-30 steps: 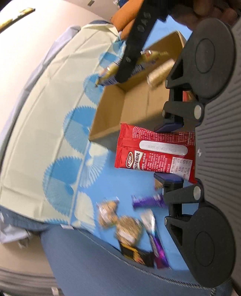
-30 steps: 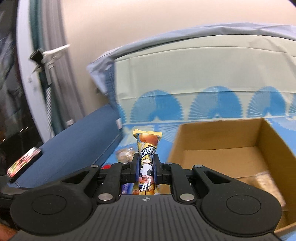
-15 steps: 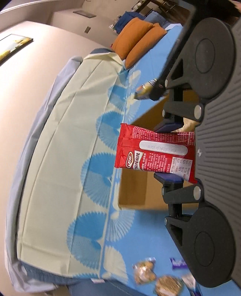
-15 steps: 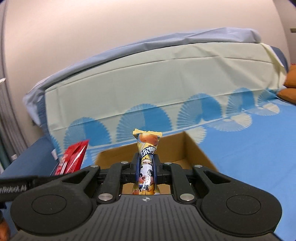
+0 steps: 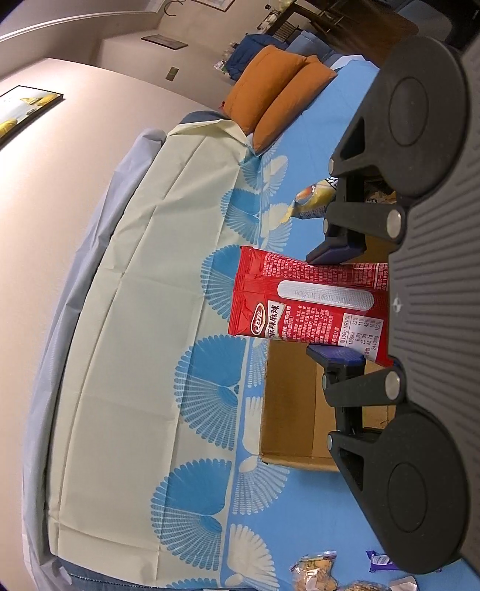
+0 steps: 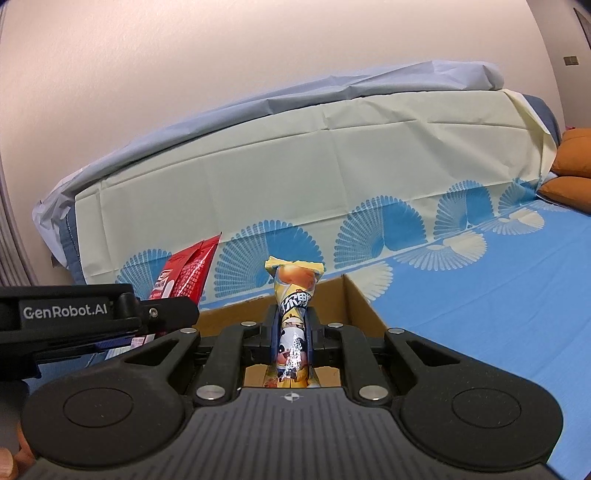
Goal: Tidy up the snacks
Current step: 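Lower both snacks over the box and open both tools to drop them, then swing both open tools back to the snack pile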
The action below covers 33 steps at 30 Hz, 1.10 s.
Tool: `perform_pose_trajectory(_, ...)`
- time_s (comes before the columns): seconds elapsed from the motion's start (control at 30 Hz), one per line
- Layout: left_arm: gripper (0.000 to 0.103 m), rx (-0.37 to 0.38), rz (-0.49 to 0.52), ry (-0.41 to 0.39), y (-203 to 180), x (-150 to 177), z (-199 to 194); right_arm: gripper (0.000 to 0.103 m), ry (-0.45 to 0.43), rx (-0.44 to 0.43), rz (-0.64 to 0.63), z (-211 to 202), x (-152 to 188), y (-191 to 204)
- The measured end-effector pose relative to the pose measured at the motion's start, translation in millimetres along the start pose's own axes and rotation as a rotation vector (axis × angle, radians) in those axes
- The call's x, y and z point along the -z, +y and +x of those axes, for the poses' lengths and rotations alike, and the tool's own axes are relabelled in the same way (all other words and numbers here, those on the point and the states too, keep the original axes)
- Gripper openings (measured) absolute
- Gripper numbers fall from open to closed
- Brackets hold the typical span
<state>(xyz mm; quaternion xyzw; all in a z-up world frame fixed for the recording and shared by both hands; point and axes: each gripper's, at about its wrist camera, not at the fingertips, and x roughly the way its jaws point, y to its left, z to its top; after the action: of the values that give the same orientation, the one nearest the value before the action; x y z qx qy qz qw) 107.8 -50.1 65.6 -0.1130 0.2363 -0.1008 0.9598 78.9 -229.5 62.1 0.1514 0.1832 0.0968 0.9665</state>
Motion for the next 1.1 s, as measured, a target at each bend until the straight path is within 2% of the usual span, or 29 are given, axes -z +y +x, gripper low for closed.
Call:
perform_pose_trajectory(0.2,0.052,0.018,0.016,0.006,-3.8,-2.2,1.1,0.014,-0.007,0.002,0.001,-1.3,-1.4,-2.3)
perform_pose_trajectory(0.23,0.056,0.014,0.027,0.006,-5.8,-2.3,0.6,0.016,0.003,-0.003,-0.003,-0.1,-0.9,-2.3)
perform_pose_trajectory(0.27,0.067,0.008,0.041,0.002,-8.0,-2.4,-0.5,0.016,0.019,-0.008,-0.011,1.6,0.2,-1.0)
perform_pose_trajectory(0.3,0.078,0.005,0.053,-0.006,-8.5,-2.9,-2.1,0.025,0.024,0.000,-0.014,1.7,1.5,0.8)
perform_pose_trajectory(0.33,0.080,0.002,0.058,-0.025,-8.1,-2.5,-6.0,0.042,0.026,0.011,-0.017,1.7,2.2,1.8)
perform_pose_trajectory(0.37,0.081,0.000,0.057,-0.041,-6.6,-1.9,-9.9,0.049,0.024,0.022,-0.018,1.4,2.6,2.1)
perform_pose_trajectory(0.5,0.081,-0.026,0.035,-0.083,11.4,2.2,-28.2,0.051,0.019,0.026,-0.025,-0.3,4.0,4.9)
perform_pose_trajectory(0.57,0.081,-0.063,0.038,-0.109,25.6,5.1,-41.8,0.051,0.024,0.018,-0.046,0.1,6.8,10.8)
perform_pose_trajectory(0.7,0.081,-0.177,0.014,-0.136,73.2,8.6,-74.3,0.051,0.035,-0.013,-0.090,0.0,12.9,26.0)
perform_pose_trajectory(0.77,0.081,-0.265,0.009,-0.150,104.5,8.1,-91.7,0.051,0.045,-0.037,-0.113,0.0,17.0,35.9)
perform_pose_trajectory(1.0,0.083,-0.661,-0.018,-0.213,218.8,-9.0,-163.0,0.051,0.089,-0.162,-0.186,0.0,37.9,79.4)
perform_pose_trajectory(1.1,0.083,-0.840,-0.024,-0.203,258.5,-14.8,-185.9,0.051,0.103,-0.228,-0.240,-1.1,49.0,104.6)
